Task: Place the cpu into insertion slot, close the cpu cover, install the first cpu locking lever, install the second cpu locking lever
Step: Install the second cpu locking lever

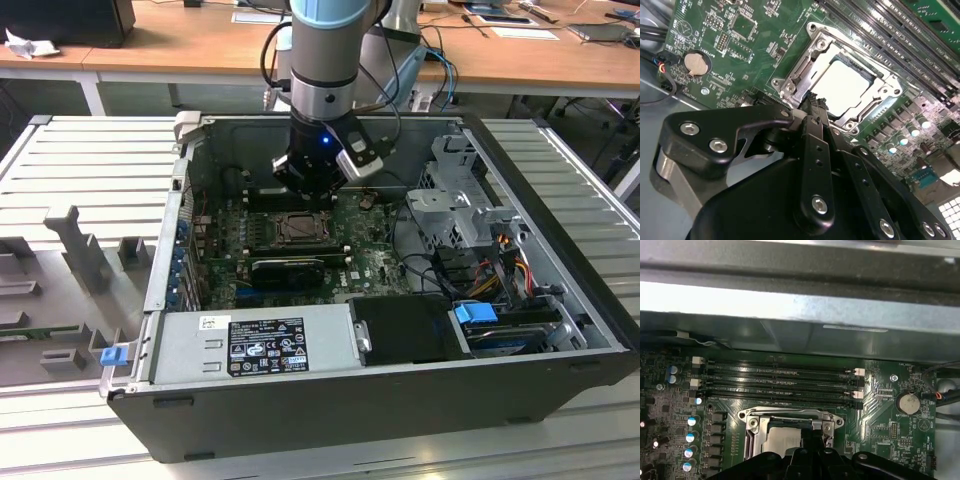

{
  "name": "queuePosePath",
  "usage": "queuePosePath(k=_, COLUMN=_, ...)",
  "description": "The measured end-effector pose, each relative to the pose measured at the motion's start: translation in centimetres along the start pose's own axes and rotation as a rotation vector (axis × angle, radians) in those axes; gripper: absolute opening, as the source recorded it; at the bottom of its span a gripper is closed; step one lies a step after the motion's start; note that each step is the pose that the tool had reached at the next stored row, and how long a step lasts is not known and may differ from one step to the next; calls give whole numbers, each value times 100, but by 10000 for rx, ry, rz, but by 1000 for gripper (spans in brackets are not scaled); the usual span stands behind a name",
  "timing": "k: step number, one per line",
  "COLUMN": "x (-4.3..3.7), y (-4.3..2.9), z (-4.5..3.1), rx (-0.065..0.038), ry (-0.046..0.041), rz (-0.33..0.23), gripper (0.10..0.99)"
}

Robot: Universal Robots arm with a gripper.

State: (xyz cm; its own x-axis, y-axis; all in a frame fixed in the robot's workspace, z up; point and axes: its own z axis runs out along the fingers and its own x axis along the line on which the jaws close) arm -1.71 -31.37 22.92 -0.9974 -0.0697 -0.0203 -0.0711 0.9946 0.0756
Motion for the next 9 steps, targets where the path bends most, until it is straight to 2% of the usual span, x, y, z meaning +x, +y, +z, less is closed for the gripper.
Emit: queuePosePath(k=9, x=0, y=-14, z=-39, rx=12, ry=-1, rz=-1, gripper=106)
